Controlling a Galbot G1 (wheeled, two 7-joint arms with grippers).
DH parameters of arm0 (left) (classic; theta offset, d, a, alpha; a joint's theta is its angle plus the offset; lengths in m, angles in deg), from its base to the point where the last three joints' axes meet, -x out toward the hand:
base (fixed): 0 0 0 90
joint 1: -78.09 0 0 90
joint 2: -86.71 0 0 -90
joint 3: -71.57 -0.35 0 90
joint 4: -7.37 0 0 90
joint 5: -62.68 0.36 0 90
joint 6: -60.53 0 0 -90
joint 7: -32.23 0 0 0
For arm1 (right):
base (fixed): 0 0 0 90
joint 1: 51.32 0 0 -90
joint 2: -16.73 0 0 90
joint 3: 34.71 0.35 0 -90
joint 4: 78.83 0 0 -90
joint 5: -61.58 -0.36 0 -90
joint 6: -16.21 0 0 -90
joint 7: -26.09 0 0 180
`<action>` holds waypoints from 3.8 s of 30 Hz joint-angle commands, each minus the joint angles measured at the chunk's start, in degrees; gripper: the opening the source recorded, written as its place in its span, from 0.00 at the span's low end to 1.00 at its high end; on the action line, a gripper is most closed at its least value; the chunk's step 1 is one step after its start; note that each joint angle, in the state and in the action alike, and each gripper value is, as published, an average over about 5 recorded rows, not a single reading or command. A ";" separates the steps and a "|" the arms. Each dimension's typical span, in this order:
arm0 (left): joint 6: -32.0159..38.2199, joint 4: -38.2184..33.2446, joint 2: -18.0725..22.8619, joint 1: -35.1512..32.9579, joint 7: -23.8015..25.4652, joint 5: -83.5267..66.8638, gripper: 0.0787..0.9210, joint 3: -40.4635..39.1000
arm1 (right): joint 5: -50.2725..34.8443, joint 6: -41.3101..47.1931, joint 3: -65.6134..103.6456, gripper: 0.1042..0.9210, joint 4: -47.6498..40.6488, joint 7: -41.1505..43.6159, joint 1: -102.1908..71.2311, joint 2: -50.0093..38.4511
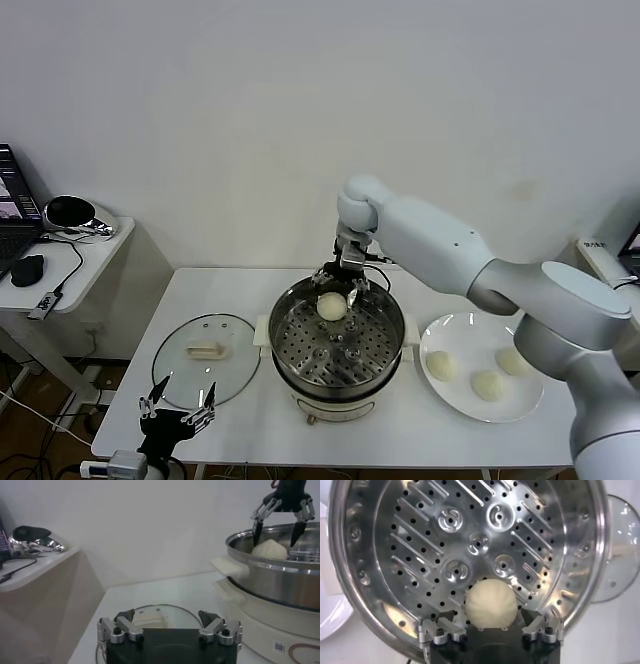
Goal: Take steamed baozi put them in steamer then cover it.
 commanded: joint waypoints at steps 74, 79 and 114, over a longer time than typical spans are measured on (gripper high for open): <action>-1.35 0.41 -0.38 -1.14 1.21 1.53 0.88 -2.17 | -2.25 59.26 14.09 0.88 18.59 -12.48 -30.50 -33.64; -1.34 0.92 -0.48 -1.07 1.20 1.55 0.88 -2.23 | -1.56 58.75 14.20 0.88 18.27 -12.41 -30.85 -33.27; -1.27 2.21 -0.18 1.22 1.05 3.59 0.88 -3.51 | -15.41 60.67 -2.20 0.58 27.97 -7.01 -1.08 -42.88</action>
